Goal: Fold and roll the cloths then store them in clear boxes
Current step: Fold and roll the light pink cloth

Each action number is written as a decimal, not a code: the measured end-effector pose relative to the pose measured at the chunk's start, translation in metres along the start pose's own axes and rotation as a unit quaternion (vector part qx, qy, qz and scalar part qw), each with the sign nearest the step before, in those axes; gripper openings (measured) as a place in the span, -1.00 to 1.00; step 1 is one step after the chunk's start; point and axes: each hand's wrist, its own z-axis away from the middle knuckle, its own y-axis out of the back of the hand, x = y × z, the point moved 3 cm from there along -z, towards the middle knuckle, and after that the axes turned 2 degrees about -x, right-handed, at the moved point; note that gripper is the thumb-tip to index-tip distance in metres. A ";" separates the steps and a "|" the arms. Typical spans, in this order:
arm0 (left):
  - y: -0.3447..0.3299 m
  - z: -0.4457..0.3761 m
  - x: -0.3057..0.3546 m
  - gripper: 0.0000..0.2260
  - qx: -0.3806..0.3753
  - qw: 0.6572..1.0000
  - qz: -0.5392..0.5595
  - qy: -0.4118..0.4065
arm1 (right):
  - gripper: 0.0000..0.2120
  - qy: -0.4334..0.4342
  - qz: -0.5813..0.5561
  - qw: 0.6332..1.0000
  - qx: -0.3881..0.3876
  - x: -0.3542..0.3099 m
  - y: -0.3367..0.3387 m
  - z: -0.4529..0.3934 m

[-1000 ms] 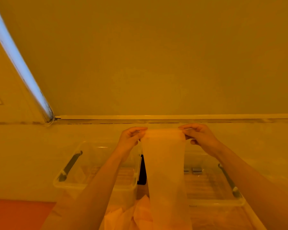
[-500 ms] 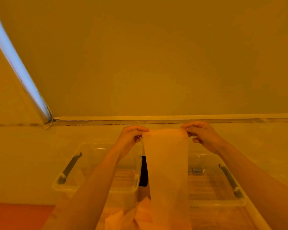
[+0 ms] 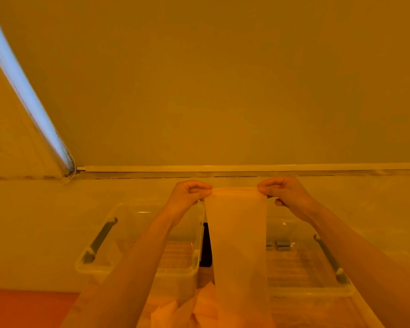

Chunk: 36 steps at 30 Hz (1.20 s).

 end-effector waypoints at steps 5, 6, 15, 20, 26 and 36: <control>0.002 0.001 0.000 -0.88 -0.009 0.999 -0.045 0.006 | -0.86 -0.003 0.027 0.999 -0.022 0.000 0.003 0.001; 0.003 0.001 0.000 -0.91 -0.008 0.998 -0.057 0.009 | -0.88 -0.003 0.029 0.999 -0.023 0.000 0.004 0.001; 0.000 0.004 -0.003 -0.89 -0.054 0.998 0.028 0.010 | -0.88 -0.002 -0.017 0.999 -0.037 0.009 0.009 0.006; -0.007 0.006 -0.001 -0.81 -0.062 0.989 0.134 0.028 | -0.85 -0.018 -0.116 0.993 -0.031 0.009 0.008 0.007; -0.005 0.006 -0.003 -0.84 -0.061 0.990 0.119 0.031 | -0.84 -0.013 -0.147 0.988 -0.039 0.005 0.007 0.011; 0.000 0.008 -0.003 -0.93 -0.014 0.995 -0.095 -0.005 | -0.83 0.008 0.027 0.999 -0.028 0.008 0.008 0.016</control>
